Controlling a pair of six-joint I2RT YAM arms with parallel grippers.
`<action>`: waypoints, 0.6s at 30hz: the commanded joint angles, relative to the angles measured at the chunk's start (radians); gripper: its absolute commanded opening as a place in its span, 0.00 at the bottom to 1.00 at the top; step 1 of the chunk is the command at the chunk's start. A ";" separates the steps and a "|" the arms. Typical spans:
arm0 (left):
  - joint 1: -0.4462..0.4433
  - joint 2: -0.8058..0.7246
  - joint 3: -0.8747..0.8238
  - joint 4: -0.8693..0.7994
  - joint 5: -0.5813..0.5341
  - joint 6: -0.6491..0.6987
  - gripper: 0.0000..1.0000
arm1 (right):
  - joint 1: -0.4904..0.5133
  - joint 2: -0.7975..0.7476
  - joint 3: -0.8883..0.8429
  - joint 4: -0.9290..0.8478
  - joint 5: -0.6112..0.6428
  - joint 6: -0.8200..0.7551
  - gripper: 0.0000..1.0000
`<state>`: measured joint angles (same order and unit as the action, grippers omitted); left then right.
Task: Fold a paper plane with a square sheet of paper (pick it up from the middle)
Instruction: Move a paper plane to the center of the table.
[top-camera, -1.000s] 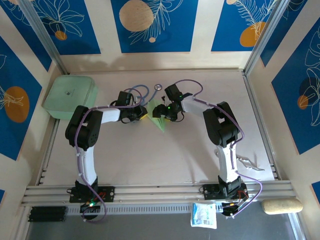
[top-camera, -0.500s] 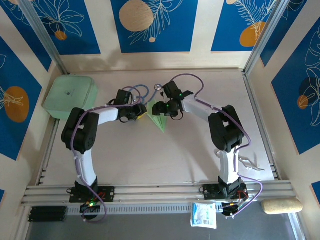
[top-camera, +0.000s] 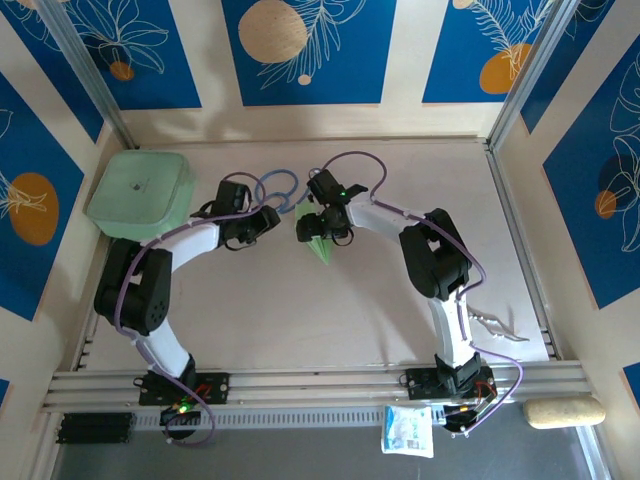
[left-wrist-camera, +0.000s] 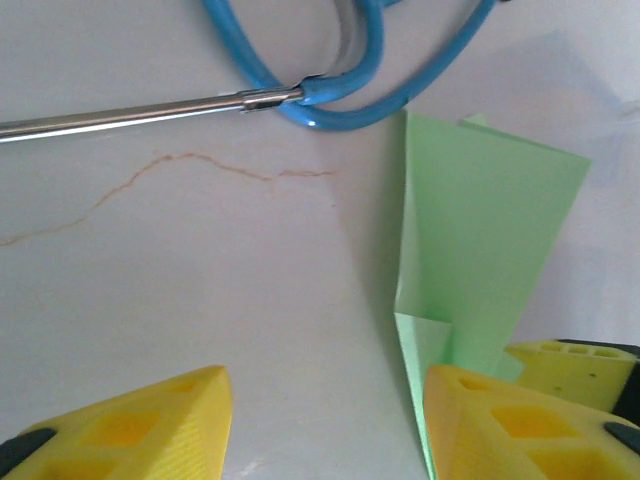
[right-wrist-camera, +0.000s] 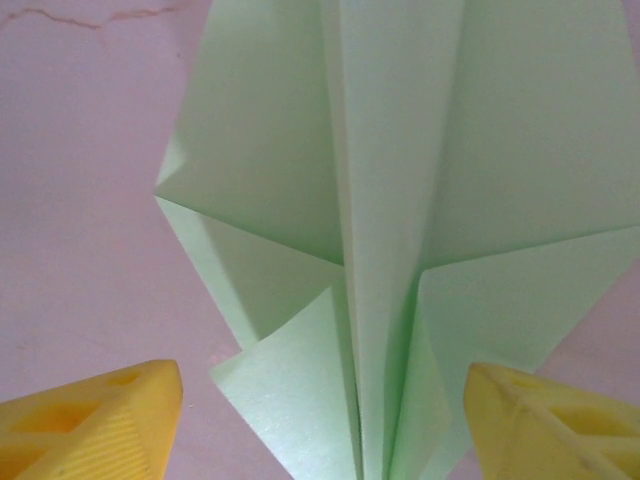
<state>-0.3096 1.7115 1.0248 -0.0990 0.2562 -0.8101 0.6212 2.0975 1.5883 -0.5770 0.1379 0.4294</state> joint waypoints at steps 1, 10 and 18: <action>0.012 -0.029 -0.016 -0.034 -0.020 0.020 0.54 | 0.009 0.021 0.044 -0.048 0.053 -0.023 0.75; 0.017 -0.023 -0.014 -0.031 -0.018 0.022 0.55 | 0.010 0.033 0.054 -0.065 0.086 -0.007 0.67; 0.019 -0.027 -0.022 -0.030 -0.017 0.023 0.56 | 0.008 0.051 0.064 -0.070 0.063 -0.002 0.49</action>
<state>-0.3027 1.7111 1.0157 -0.1135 0.2520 -0.8028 0.6266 2.1319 1.6230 -0.6228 0.2100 0.4267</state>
